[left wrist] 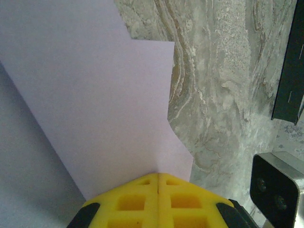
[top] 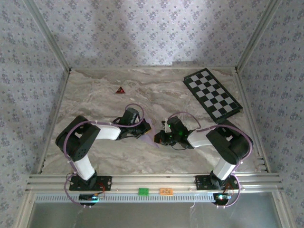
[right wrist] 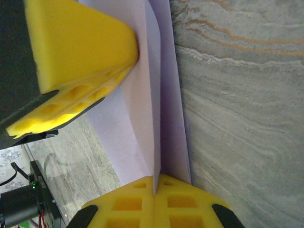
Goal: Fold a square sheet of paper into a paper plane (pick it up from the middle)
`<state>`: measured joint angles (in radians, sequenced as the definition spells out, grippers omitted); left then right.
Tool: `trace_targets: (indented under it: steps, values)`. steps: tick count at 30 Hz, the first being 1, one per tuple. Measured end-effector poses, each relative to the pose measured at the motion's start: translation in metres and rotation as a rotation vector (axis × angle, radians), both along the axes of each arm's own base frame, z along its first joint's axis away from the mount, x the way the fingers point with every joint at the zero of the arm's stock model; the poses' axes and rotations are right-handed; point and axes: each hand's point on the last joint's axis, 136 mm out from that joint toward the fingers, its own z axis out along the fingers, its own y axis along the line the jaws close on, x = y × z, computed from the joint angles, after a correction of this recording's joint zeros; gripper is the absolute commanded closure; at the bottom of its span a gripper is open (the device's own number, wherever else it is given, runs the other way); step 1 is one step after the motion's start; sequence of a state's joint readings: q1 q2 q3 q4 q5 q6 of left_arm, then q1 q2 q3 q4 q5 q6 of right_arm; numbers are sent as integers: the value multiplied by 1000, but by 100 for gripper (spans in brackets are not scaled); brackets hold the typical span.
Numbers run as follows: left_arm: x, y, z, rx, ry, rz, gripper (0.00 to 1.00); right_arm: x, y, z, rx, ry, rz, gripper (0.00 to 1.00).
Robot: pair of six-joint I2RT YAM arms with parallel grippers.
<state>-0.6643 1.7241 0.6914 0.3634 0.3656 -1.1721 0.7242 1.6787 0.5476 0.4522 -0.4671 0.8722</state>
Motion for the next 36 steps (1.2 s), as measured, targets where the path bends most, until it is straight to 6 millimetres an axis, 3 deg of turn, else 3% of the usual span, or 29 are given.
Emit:
trace_targets:
  steps: [16, 27, 36]
  values:
    - [1, 12, -7, 64, 7, 44, 100, 1, 0, 1, 5, 18, 4, 89]
    - [-2, 16, -12, 87, 19, 39, 100, 0, 1, 1, 7, 26, 7, 89]
    - [-3, 16, -12, 99, 9, 18, 100, 0, 3, 4, 23, 41, 6, 81]
